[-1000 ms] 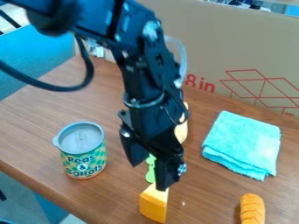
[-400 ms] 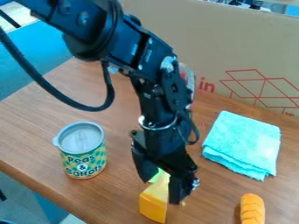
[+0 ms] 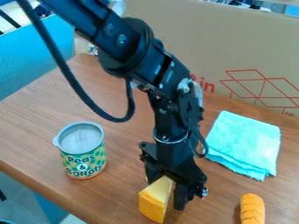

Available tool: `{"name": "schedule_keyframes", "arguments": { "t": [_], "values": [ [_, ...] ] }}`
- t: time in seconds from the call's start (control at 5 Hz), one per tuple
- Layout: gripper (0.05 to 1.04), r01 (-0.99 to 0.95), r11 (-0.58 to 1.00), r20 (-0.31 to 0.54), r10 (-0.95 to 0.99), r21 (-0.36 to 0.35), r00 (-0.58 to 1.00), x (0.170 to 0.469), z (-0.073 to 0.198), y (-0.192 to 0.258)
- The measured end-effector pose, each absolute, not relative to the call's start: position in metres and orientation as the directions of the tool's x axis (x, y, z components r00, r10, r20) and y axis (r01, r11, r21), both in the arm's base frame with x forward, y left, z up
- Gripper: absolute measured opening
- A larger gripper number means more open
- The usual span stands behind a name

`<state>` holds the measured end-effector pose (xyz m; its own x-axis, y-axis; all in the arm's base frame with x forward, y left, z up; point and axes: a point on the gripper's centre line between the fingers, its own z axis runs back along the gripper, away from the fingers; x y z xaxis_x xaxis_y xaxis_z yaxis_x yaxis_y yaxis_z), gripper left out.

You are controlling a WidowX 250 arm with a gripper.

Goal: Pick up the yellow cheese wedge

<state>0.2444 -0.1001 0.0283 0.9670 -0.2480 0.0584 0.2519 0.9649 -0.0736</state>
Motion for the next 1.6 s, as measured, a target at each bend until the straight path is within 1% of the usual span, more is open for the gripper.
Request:
{"name": "schedule_keyframes", "arguments": {
  "t": [0.2,0.4,0.6,0.8,1.0,1.2,1.4,1.6],
  "values": [
    [0.378,0.252,0.966,0.041,-0.250,-0.061,0.967,0.246,0.030,-0.094],
    [0.351,0.322,0.945,-0.002,-0.323,-0.062,0.946,0.241,0.032,-0.088],
    [0.351,0.410,0.910,0.030,-0.409,-0.066,0.912,0.243,0.060,-0.081],
    [0.351,0.424,0.902,0.111,-0.414,-0.086,0.903,0.251,0.098,-0.054],
    [0.350,0.339,0.935,0.171,-0.318,-0.106,0.932,0.269,0.119,-0.025],
    [0.351,0.223,0.970,0.161,-0.207,-0.094,0.965,0.296,0.120,0.023],
    [0.350,0.126,0.988,0.153,-0.111,-0.091,0.982,0.314,0.112,0.071],
    [0.351,0.073,0.991,0.126,-0.059,-0.109,0.990,0.337,0.107,0.109]
  ]
}}
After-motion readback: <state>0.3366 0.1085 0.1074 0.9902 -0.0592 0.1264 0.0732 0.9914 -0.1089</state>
